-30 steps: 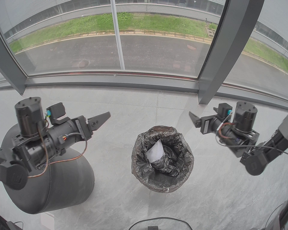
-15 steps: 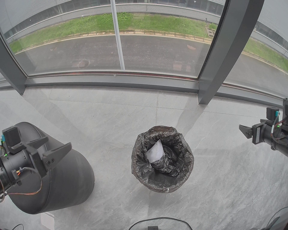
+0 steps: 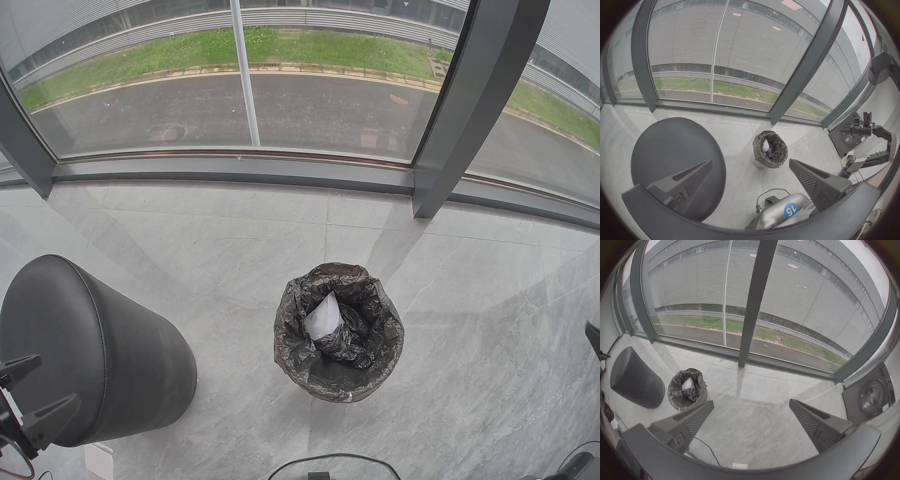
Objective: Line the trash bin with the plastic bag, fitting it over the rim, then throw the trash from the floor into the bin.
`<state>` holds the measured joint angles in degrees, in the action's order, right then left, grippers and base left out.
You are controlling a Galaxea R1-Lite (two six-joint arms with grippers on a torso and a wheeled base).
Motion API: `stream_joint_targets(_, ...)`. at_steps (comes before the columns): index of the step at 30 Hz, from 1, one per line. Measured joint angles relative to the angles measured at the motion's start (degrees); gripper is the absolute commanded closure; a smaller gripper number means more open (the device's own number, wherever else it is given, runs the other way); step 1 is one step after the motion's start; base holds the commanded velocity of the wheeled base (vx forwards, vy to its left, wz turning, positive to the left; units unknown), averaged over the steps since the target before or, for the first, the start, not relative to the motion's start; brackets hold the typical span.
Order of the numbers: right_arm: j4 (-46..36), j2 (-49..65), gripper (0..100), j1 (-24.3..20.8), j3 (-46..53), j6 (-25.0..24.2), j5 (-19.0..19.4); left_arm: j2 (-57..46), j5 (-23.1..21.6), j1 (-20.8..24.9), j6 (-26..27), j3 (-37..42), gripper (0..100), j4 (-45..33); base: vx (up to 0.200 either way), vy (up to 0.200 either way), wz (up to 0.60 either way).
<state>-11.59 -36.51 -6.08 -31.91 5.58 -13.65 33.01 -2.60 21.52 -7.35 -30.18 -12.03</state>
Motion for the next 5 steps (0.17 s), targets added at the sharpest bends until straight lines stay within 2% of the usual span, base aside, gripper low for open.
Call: stream_joint_targets(5, -15.45, 14.87, 0, 3.56, 1.33, -1.12, -0.2, -8.29, -0.38, -1.78, 0.62, -0.27, 0, -8.83, 0.0, 0.0, 0.0)
